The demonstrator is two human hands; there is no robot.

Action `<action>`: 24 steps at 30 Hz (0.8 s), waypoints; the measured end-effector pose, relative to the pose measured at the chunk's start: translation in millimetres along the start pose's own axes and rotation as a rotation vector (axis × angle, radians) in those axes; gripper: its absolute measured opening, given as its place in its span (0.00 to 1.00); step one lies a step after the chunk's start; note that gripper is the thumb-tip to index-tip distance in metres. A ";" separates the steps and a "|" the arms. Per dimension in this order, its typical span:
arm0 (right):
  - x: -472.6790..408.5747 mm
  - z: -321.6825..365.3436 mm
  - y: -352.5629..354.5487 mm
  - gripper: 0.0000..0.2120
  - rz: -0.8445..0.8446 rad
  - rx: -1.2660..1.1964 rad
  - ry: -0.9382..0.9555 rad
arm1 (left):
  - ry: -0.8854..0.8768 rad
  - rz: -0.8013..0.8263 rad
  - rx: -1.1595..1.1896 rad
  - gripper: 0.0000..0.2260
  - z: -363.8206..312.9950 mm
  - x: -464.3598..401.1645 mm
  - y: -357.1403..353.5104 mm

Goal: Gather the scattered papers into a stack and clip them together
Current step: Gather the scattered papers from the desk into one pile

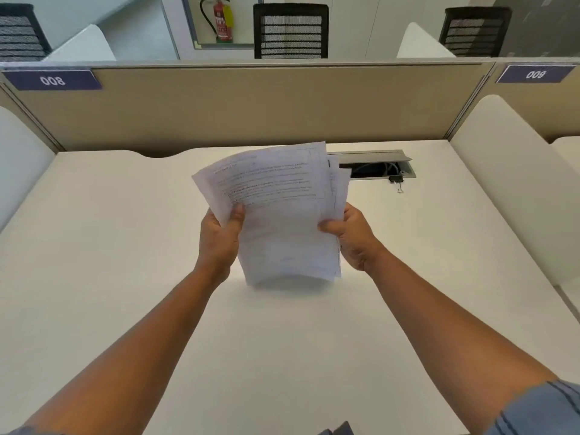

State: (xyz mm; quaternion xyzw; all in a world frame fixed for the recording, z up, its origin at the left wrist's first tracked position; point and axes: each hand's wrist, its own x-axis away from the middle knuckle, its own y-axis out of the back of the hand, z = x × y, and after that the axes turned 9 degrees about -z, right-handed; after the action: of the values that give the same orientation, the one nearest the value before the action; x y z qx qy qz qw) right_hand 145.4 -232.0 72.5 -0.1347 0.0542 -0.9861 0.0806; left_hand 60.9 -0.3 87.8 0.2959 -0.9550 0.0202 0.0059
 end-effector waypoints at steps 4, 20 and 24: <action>0.8 1.7 -2.4 0.23 0.008 0.048 0.071 | -0.061 -0.059 0.077 0.16 -15.5 9.8 -6.9; 15.0 -16.3 -3.5 0.20 0.045 0.067 0.095 | -0.044 -0.257 0.226 0.25 -18.5 4.7 -23.5; 17.6 -21.0 -3.8 0.20 0.043 0.074 0.110 | -0.036 -0.284 0.218 0.26 -15.2 5.1 -24.2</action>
State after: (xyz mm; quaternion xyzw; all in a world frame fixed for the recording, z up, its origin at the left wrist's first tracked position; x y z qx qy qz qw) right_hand 122.4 -229.5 57.4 -0.0763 0.0249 -0.9914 0.1036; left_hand 70.3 -22.5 104.0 0.4270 -0.8957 0.1171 -0.0404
